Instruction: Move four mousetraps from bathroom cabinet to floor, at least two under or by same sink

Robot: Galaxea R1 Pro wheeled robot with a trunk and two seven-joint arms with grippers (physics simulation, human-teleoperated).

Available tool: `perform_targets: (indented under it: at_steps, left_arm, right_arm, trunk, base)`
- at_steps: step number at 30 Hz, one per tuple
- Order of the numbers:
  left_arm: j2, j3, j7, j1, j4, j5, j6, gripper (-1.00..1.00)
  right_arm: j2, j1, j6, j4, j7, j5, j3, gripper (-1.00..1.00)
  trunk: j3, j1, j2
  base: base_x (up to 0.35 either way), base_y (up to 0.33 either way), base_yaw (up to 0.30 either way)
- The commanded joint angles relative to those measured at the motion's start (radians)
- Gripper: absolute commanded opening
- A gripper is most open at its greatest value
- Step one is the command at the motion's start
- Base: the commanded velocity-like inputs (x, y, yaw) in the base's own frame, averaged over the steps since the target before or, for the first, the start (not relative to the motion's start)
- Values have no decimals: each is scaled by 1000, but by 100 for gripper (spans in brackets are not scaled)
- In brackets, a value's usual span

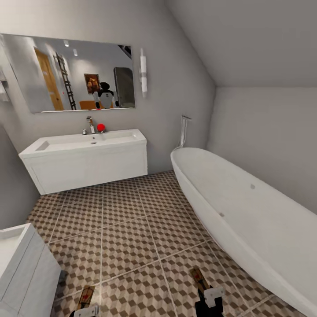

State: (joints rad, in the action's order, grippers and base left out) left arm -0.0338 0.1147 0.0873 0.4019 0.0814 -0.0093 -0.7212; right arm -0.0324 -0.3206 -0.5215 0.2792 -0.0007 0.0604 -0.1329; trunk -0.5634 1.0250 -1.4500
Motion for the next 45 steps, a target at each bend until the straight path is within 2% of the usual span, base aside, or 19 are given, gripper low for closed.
perform_targets:
  at_steps: [1, 10, 24, 39, 45]
  left_arm:
    - [0, 0, 6, 0, 0, -5, 0, -100]
    - [0, 0, 6, 0, 0, -5, 0, -100]
    - [0, 0, 6, 0, 0, -5, 0, -100]
    - [0, 0, 6, 0, 0, -5, 0, -100]
    - [0, 0, 6, 0, 0, -5, 0, -100]
  right_arm:
    - [0, 0, 0, 0, -2, -1, -1, -100]
    - [0, 0, -1, 0, -1, -1, -1, -100]
    - [0, 0, -3, 0, -1, -1, -1, -100]
    - [0, 0, -3, 0, -1, -1, -1, -100]
    - [1, 0, -3, 0, -1, -1, -1, -100]
  trunk:
    - [0, 0, 0]
    - [0, 0, 0]
    - [0, 0, 0]
    - [0, 0, 0]
    - [0, 0, 0]
  base:
    - [247, 0, 262]
    - [247, 0, 221]
    - [247, 0, 22]
    - [248, -42, 239]
    - [248, -94, 89]
